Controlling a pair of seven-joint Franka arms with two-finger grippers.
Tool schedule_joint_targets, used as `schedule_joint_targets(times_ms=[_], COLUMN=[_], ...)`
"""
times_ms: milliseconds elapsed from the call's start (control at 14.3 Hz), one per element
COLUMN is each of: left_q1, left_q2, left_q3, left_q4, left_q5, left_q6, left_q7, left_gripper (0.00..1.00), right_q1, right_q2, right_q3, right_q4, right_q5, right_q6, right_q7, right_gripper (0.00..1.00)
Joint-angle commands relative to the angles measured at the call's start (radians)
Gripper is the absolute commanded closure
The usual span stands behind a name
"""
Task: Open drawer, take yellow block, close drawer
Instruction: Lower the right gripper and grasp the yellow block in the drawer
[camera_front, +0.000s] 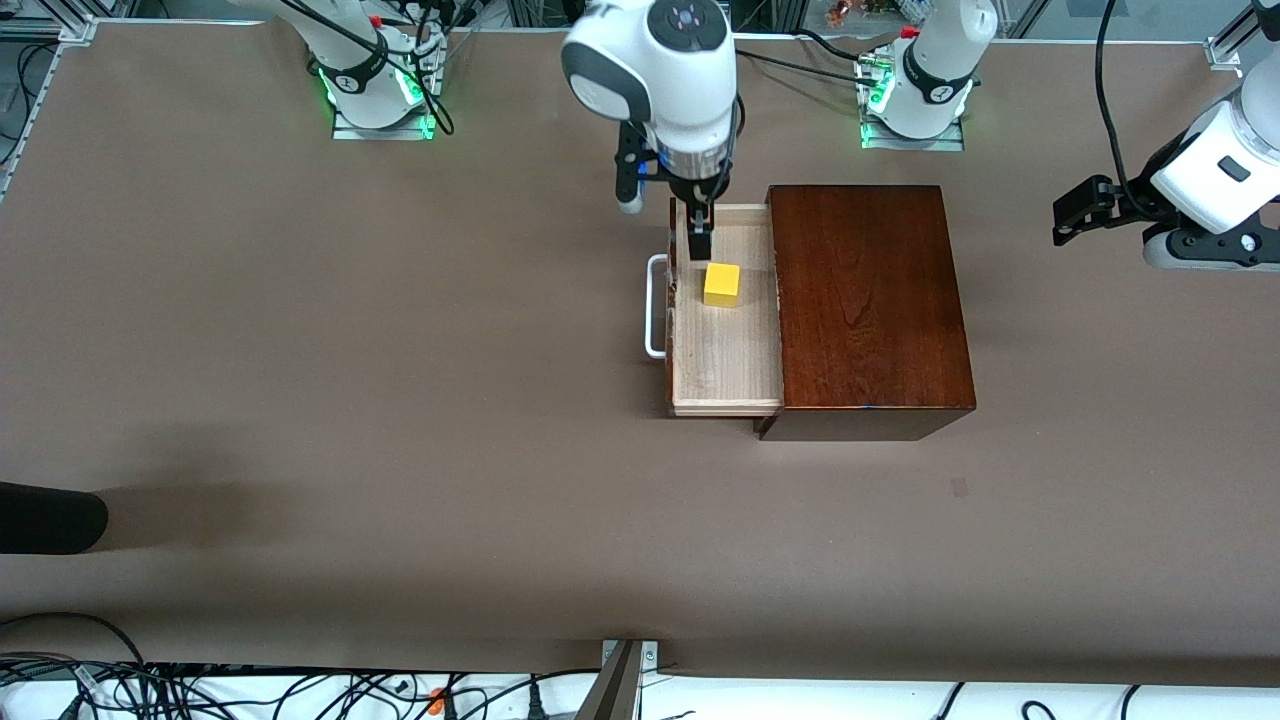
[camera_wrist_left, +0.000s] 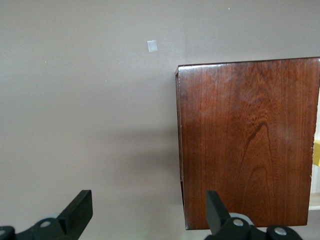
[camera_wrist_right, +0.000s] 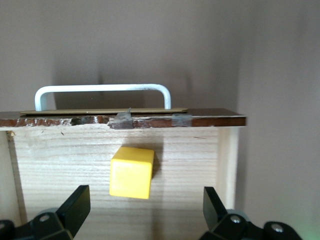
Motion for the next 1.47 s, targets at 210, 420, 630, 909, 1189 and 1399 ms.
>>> schedule_joint_targets(times_ms=[210, 420, 630, 909, 1189, 1399], left_q1=[0.04, 0.051, 0.051, 0.054, 0.054, 0.054], left_q2=[0.022, 0.022, 0.022, 0.028, 0.031, 0.033], left_q3=[0.016, 0.014, 0.016, 0.017, 0.016, 0.016], left_q4=[0.009, 0.017, 0.038, 0.044, 0.047, 0.047], left_q5=[-0.047, -0.049, -0.049, -0.04, -0.047, -0.047], left_q6=[0.032, 0.033, 0.032, 0.033, 0.033, 0.035], left_q7=[0.105, 0.113, 0.113, 0.113, 0.113, 0.112], left_gripper=[0.0, 0.0, 0.0, 0.0, 0.0, 0.0], right_q1=[0.027, 0.087, 0.128, 0.128, 0.119, 0.114], right_q2=[0.089, 0.112, 0.133, 0.153, 0.143, 0.135], right_q3=[-0.021, -0.085, -0.133, -0.143, -0.143, -0.136], right_q4=[0.05, 0.051, 0.053, 0.053, 0.053, 0.156], right_q5=[-0.043, -0.045, -0.043, -0.043, -0.042, -0.025], right_q6=[0.084, 0.129, 0.17, 0.19, 0.175, 0.051], right_q7=[0.044, 0.044, 0.054, 0.054, 0.045, 0.034], right_gripper=[0.0, 0.0, 0.0, 0.24, 1.0, 1.0])
